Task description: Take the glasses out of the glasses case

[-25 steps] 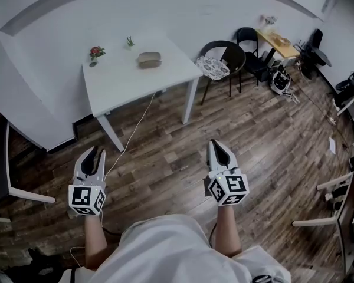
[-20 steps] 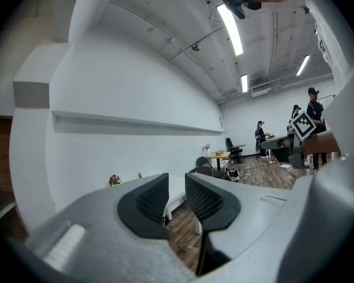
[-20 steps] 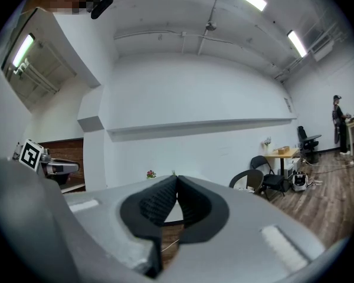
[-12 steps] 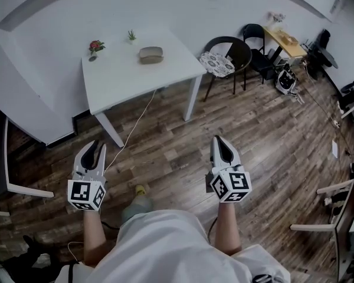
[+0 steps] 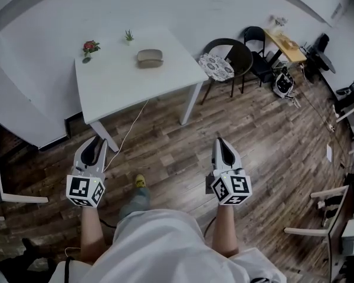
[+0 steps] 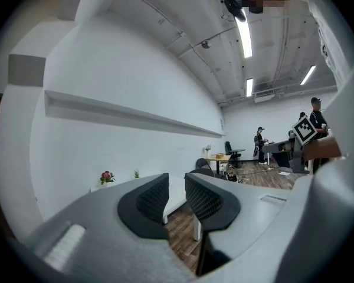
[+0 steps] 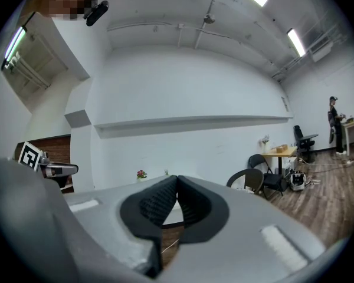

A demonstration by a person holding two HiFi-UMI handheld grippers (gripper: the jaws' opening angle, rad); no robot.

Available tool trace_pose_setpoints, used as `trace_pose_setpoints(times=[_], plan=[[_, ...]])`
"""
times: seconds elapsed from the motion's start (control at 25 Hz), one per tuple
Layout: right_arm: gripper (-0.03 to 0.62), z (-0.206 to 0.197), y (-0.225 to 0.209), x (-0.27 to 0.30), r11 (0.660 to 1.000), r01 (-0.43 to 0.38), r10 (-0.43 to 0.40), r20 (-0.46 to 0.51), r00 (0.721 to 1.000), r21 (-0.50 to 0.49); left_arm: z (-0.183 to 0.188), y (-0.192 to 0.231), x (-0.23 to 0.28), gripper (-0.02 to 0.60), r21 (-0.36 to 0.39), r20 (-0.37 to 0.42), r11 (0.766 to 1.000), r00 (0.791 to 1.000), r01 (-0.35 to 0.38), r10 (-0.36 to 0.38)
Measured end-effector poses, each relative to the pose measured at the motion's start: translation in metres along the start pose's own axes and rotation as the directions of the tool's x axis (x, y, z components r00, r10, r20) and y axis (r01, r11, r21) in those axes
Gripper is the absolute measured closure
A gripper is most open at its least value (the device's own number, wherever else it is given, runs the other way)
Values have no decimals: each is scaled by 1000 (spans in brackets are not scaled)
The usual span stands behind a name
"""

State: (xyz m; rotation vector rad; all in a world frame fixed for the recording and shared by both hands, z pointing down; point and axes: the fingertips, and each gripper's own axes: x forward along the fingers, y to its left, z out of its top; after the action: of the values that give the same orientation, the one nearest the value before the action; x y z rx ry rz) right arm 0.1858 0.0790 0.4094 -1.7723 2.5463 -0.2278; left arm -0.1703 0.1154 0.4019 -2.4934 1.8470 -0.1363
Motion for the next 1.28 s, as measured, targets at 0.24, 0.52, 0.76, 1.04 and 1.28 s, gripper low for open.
trace_pose_setpoints(times=[0.24, 0.52, 0.76, 1.04, 1.28], plan=[[591, 5, 7, 69, 1000, 26, -25, -21, 999, 10, -6, 51, 62, 486, -31, -17, 999, 999, 34, -35], [591, 13, 18, 149, 998, 58, -57, -29, 998, 18, -9, 109, 130, 486, -21, -41, 997, 997, 71, -72], [591, 14, 24, 201, 996, 85, -84, -31, 996, 9, -12, 146, 176, 486, -13, -43, 996, 995, 94, -94], [591, 17, 21, 230, 992, 125, -125, -30, 992, -5, -15, 168, 214, 486, -37, -35, 993, 993, 114, -115], [591, 17, 12, 254, 992, 129, -129, -14, 992, -11, -18, 172, 241, 486, -34, -35, 991, 991, 130, -131]])
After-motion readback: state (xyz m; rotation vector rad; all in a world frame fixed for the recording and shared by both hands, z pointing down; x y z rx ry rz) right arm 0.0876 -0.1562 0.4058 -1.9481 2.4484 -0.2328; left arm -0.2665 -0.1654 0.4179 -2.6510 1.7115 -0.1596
